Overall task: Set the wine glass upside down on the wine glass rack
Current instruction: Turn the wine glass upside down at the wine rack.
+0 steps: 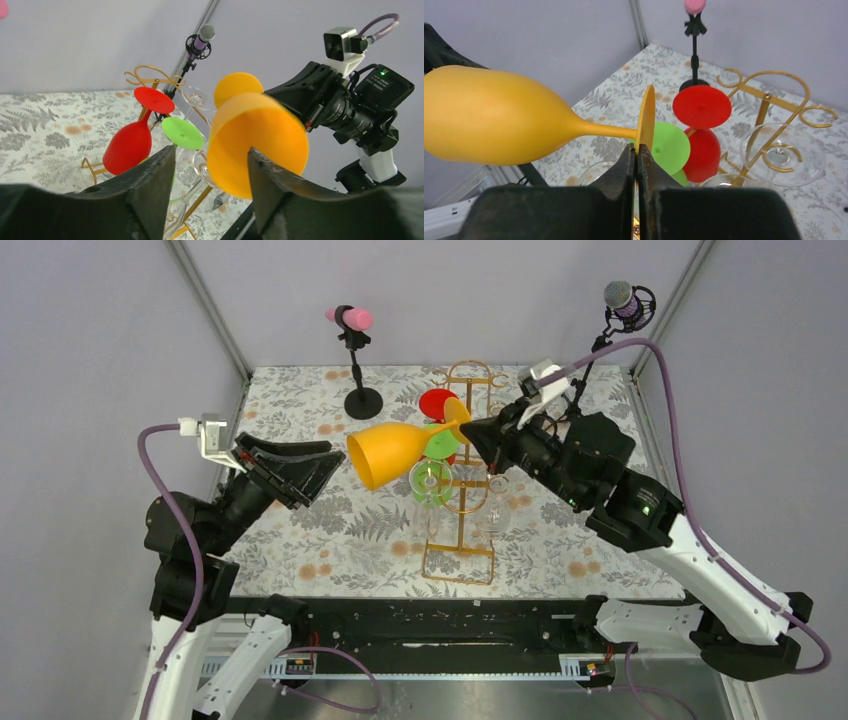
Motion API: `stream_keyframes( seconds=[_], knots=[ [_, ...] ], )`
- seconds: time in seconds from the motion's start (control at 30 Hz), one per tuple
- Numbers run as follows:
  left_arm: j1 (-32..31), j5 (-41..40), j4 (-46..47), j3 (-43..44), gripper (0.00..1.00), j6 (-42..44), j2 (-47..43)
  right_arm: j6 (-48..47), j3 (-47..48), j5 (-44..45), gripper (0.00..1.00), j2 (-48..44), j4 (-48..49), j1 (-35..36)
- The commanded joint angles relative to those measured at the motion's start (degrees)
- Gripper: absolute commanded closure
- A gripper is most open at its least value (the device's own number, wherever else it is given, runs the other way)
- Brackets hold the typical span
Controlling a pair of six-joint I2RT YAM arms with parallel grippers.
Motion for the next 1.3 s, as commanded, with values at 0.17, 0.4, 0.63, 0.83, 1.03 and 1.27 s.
stream_keyframes(
  seconds=[0.17,0.4,0.63,0.83,1.03,1.27],
  knots=[
    [-0.19,0.04,-0.89,3.94,0.38,0.9,-1.9,-15.09,-5.85,1.68,1.0,-9.44,18.2,0.21],
    [-0.17,-0.04,-3.42,10.26,0.37,1.09,-0.13,-34.15,-9.02,-17.8,1.0,-13.88,13.5,0.22],
    [-0.24,5.03,-1.46,9.19,0.37,-0.35,-0.03,-46.26,-15.2,-26.57,1.0,-17.85,17.36,0.2],
    [-0.23,13.38,5.01,3.76,0.41,-1.76,0.32,-51.8,-10.36,-35.01,1.0,-11.76,18.88,0.24],
    [-0.83,18.42,8.64,2.27,0.44,-3.41,1.7,-51.47,-9.44,-37.87,1.0,-7.04,25.58,0.84],
    [-2.02,20.72,9.45,1.12,0.48,-4.32,2.32,-55.65,-6.86,-36.07,1.0,-2.28,25.22,4.13]
  ],
)
